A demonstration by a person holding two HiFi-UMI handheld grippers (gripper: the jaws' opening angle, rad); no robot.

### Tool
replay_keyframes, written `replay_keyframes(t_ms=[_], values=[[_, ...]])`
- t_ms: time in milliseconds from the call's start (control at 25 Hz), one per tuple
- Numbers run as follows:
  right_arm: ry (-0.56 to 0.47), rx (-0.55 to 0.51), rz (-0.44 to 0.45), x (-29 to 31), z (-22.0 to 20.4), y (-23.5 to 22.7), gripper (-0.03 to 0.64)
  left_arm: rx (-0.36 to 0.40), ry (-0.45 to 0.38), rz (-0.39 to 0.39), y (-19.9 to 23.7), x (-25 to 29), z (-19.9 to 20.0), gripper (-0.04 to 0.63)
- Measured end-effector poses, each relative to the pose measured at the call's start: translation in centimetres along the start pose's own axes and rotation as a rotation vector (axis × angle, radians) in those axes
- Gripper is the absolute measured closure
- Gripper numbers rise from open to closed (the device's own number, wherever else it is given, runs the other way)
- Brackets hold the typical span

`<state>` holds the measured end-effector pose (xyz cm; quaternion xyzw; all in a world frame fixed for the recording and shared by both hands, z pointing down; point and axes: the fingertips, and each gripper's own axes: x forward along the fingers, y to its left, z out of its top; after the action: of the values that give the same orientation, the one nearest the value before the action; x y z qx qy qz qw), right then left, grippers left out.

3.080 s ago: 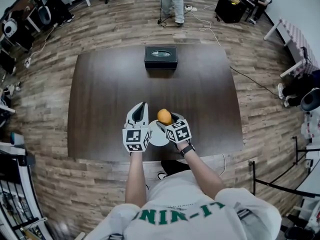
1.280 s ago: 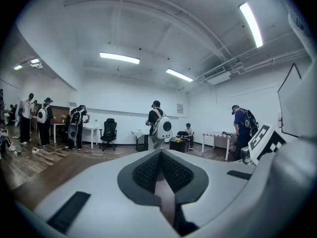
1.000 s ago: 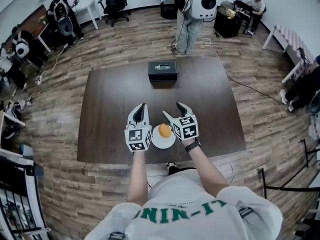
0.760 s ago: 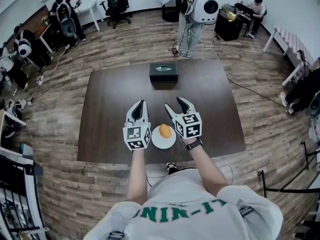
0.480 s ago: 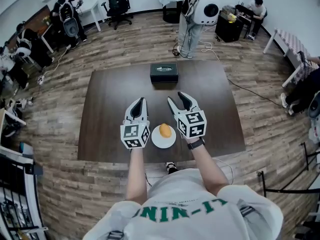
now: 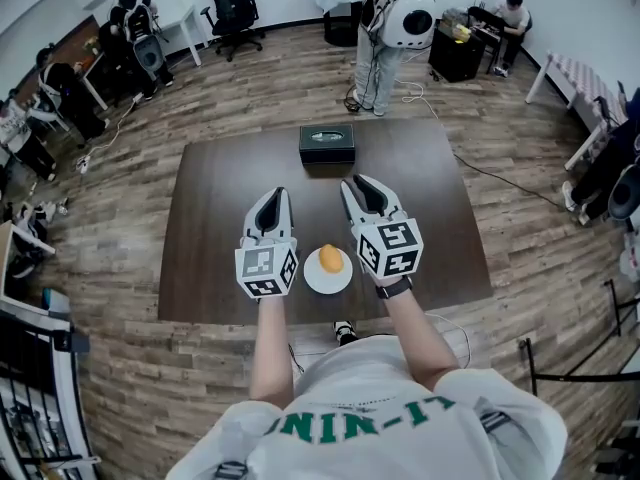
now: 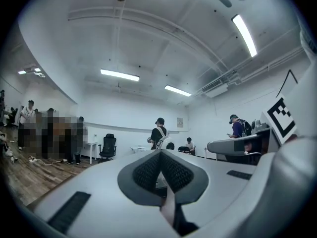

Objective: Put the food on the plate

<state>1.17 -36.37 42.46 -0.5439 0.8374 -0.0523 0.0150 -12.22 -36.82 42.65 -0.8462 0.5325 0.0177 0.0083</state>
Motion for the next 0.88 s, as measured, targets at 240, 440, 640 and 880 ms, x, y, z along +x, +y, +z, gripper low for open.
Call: replay_keyframes(t_ms=[240, 440, 640, 880], values=[[-0.028, -0.017, 0.017, -0.7, 1.1, 0.8, 0.543, 0.003, -0.001, -0.016, -0.6, -0.3, 0.6, 0.584], [-0.036, -0.027, 0.007, -1.2, 1.5, 1.0, 0.58, 0.001, -0.01, -0.014, -0.7, -0.6, 1.0, 0.584], [-0.021, -0.041, 0.01, -1.5, 1.0, 1.0, 0.6, -0.002, -0.009, -0.01, -0.9, -0.9, 0.7, 0.584], [-0.003, -0.047, -0.005, -1.2, 0.6, 1.3, 0.6, -0.005, -0.005, -0.012, -0.4, -1.1, 0.5, 0.584]])
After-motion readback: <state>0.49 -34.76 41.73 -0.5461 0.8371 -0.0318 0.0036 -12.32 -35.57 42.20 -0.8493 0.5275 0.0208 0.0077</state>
